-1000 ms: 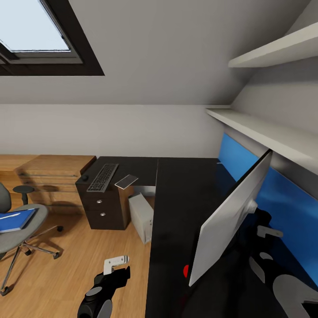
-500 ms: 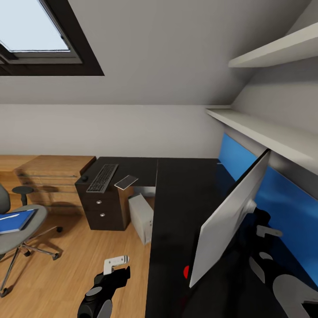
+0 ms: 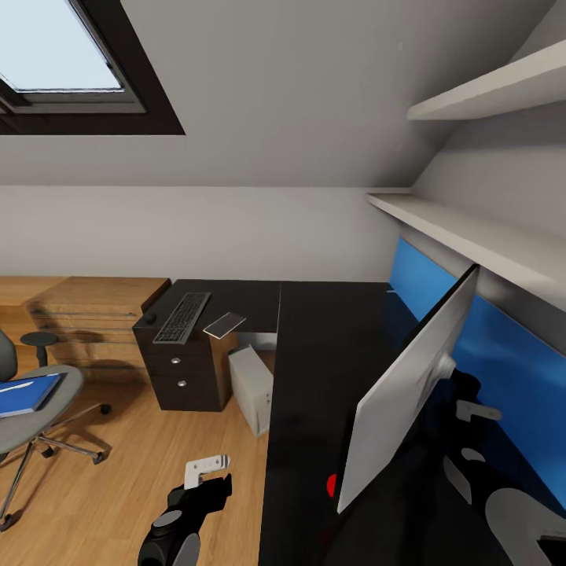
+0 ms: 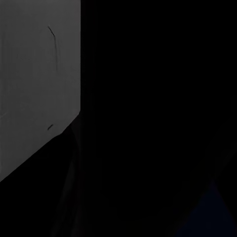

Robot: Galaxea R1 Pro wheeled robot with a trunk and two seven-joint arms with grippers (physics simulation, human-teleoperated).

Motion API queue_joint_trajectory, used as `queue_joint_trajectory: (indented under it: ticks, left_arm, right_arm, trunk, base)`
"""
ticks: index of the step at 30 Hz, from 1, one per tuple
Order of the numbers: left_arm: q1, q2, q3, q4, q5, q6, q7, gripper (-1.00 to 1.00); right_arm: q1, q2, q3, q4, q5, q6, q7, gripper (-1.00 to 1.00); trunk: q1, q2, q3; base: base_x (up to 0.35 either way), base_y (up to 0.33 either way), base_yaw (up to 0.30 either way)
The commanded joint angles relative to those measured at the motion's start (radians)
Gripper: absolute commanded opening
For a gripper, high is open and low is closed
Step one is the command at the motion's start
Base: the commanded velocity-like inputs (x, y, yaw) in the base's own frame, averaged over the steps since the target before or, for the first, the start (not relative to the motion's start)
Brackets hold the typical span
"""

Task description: In the bedroom, organize the workspace by keeping the computer under the desk, ensuring the monitor is on the desk, placing the keyboard on the desk next to the monitor, placing the mouse on the desk next to the keyboard, moving the folder from the swivel chair onto the desk next to the mouse, stacking the notebook on top of the folder with the pen on top of the notebook, and positioning the swivel chair next to the desk.

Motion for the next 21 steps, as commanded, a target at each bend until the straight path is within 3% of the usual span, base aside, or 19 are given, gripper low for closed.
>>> queue_joint_trajectory:
  ticks: [1,12,13,21]
  left_arm:
    - [-0.001,0.000,-0.001,-0.001,0.010,0.002,0.010,1.00]
    - [-0.001,0.000,-0.002,-0.001,0.010,0.002,0.010,1.00]
    - [-0.001,0.000,-0.002,-0.001,0.010,0.002,0.010,1.00]
    - [-0.001,0.000,-0.002,-0.001,0.010,0.002,0.010,1.00]
  right_arm:
    - [0.000,0.000,0.022,0.008,-0.028,-0.012,-0.001,-1.00]
    - [0.000,0.000,0.022,0.008,-0.027,-0.014,-0.001,-1.00]
    - [0.000,0.000,0.022,0.008,-0.027,-0.014,-0.001,1.00]
    - [0.000,0.000,0.022,0.008,-0.027,-0.013,-0.001,1.00]
  trunk:
    - [0.001,-0.001,-0.002]
    - [0.001,-0.001,-0.002]
    - [0.001,-0.001,-0.002]
    - [0.001,-0.001,-0.002]
  base:
    - [0.000,0.000,0.000]
    - [0.000,0.000,0.000]
    - [0.000,0.000,0.000]
    - [0.000,0.000,0.000]
